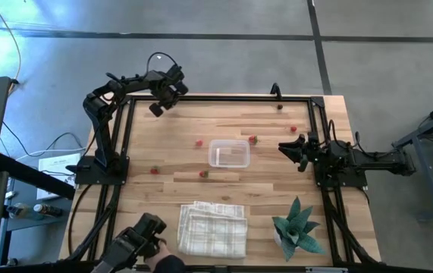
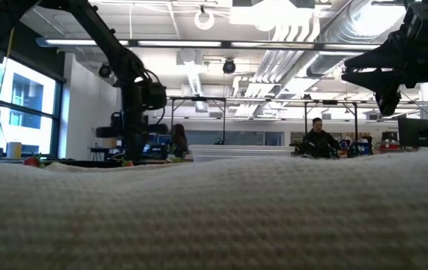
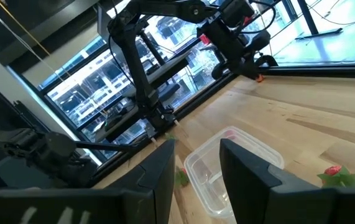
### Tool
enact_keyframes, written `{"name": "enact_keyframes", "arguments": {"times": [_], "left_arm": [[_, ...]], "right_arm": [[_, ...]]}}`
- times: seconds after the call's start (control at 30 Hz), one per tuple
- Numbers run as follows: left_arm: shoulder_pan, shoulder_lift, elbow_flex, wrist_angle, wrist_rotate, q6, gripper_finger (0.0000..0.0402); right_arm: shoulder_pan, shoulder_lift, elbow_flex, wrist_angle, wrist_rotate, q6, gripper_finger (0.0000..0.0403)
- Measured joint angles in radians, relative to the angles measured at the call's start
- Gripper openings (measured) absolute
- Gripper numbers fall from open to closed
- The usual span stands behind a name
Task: Pick and placing Produce into tupperware
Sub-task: Put the strawberry into the transparent bin
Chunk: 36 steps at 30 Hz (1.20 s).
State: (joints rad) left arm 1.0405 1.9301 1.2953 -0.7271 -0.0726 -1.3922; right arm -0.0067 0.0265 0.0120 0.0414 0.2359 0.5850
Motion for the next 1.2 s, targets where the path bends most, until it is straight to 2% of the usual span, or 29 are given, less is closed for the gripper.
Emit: {"name": "enact_keyframes", "arguments": {"times": [0.67, 0.9, 1.03, 1.2], "left_arm": [[0.008, 0.008, 0.000, -0.031, -0.002, -0.029, 0.0042], [0.029, 0.033, 0.000, -0.030, 0.070, -0.034, 0.0111], [0.028, 0.033, 0.000, -0.022, 0.057, -0.051, 0.0150], [0.026, 0.033, 0.000, 0.027, 0.025, -0.056, 0.0175]], "right_arm": [[0.000, 0.000, 0.000, 0.000, 0.000, -0.001, 0.0117], [0.000, 0.000, 0.000, 0.000, 0.000, 0.000, 0.0117], [0.000, 0.000, 0.000, 0.000, 0.000, 0.002, 0.0117], [0.000, 0.000, 0.000, 0.000, 0.000, 0.001, 0.0117]]}}
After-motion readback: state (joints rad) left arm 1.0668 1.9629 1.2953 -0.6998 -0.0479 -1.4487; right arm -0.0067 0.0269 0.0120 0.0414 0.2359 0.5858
